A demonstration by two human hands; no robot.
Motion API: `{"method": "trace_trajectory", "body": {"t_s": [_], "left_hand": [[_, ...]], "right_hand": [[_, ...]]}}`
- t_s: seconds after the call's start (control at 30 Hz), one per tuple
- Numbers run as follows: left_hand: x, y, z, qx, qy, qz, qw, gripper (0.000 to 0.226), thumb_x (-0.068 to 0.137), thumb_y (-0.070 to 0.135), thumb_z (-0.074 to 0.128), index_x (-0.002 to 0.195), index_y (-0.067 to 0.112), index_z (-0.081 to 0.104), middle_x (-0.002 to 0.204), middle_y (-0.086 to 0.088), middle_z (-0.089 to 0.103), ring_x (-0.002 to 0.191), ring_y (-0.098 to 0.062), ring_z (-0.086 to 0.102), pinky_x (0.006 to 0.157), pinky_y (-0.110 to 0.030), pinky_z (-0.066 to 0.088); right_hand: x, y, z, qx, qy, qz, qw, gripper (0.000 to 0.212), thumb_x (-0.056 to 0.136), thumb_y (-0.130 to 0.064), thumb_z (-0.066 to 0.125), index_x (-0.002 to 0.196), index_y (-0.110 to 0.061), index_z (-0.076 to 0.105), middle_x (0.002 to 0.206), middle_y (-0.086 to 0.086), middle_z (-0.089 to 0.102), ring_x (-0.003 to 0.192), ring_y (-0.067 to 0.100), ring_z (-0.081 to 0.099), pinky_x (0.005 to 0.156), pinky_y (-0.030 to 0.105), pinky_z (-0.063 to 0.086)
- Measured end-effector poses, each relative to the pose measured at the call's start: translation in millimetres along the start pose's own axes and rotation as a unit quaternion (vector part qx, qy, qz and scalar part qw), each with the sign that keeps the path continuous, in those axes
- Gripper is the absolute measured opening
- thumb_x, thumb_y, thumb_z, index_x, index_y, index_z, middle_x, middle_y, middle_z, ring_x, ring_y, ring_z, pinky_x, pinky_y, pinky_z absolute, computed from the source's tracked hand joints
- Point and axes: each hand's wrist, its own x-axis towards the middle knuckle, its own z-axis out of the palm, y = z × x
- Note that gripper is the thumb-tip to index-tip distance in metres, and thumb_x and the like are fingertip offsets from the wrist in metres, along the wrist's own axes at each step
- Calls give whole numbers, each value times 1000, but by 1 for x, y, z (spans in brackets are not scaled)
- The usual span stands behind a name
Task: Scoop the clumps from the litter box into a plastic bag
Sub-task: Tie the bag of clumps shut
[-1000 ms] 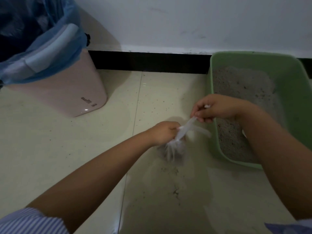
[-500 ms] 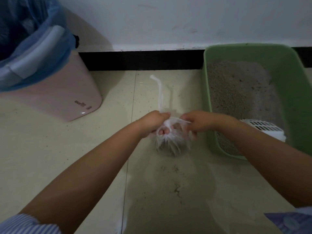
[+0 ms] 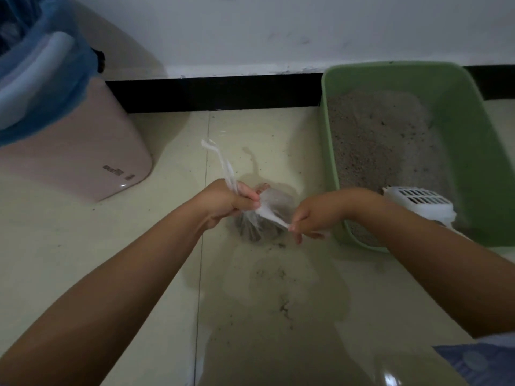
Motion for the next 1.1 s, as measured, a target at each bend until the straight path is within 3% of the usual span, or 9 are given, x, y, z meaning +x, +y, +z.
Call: {"method": "trace_trajectory", "body": {"t_s": [0.07, 0.17, 0.3, 0.47, 0.63, 0.77, 0.87, 0.97, 1.1], "left_hand": [[2, -5, 1, -1, 19, 4, 1000, 33, 73, -15, 66, 54, 10, 57, 43, 4, 58, 58, -15, 49, 55, -21, 39], [3, -13, 3, 20, 2, 31, 999, 48, 72, -16, 67, 38, 17, 61, 39, 9, 57, 57, -12, 54, 57, -19, 44], [-2, -14, 6, 64, 19, 96, 993, 44, 72, -16, 68, 44, 16, 59, 42, 10, 59, 51, -1, 58, 59, -11, 50], [2, -11, 3, 83, 213, 134, 964, 33, 78, -10, 64, 57, 12, 53, 60, -1, 55, 56, -7, 57, 60, -15, 48], [15, -20, 2, 285, 354, 131, 881, 8, 87, 1, 52, 90, -1, 58, 91, -19, 59, 83, -29, 55, 68, -25, 35], [27, -28, -4, 283, 295, 38, 912, 19, 95, 11, 44, 106, 0, 54, 107, -19, 61, 100, -34, 59, 73, -26, 37], [21, -22, -6, 49, 218, 44, 974, 21, 93, -2, 39, 105, 6, 55, 94, -14, 61, 90, -30, 60, 75, -30, 47], [10, -19, -6, -140, 114, 64, 982, 36, 87, -14, 31, 81, 14, 53, 66, -3, 58, 63, -14, 59, 60, -18, 45], [9, -16, -7, -190, 44, 55, 979, 35, 86, -13, 29, 75, 10, 54, 49, 4, 62, 50, -6, 64, 56, -17, 48]], "right_hand": [[6, 2, -1, -57, 54, -13, 997, 27, 97, -24, 43, 85, -17, 66, 73, -6, 54, 71, 9, 56, 76, 23, 40], [15, 6, -5, -42, 259, -19, 965, 18, 90, -20, 55, 101, -9, 63, 84, -4, 56, 86, 16, 49, 80, 27, 39], [27, 1, 4, -16, 223, -70, 972, 57, 86, -19, 61, 138, -12, 38, 139, 10, 41, 128, 22, 36, 106, 30, 29], [39, -17, 8, 40, 272, -82, 958, 28, 96, -18, 38, 83, -8, 61, 76, 3, 47, 78, 16, 42, 56, 24, 28], [53, -41, 11, 60, 274, -94, 955, 22, 93, -7, 43, 81, -16, 59, 81, 8, 56, 84, 20, 50, 67, 19, 38], [55, -42, 11, 54, 292, -70, 952, 26, 94, -8, 41, 108, -3, 62, 99, 17, 59, 93, 25, 55, 79, 28, 40], [51, -30, 12, 56, 286, -69, 954, 28, 96, -11, 35, 85, -6, 60, 77, 8, 54, 82, 22, 49, 67, 28, 34], [52, -23, 17, 52, 270, -56, 960, 41, 97, -15, 36, 57, -24, 36, 61, -10, 36, 75, 18, 43, 54, 18, 29], [52, -19, 22, 58, 249, -46, 966, 30, 97, -14, 37, 69, -16, 43, 63, -5, 36, 78, 16, 42, 54, 24, 27]]}}
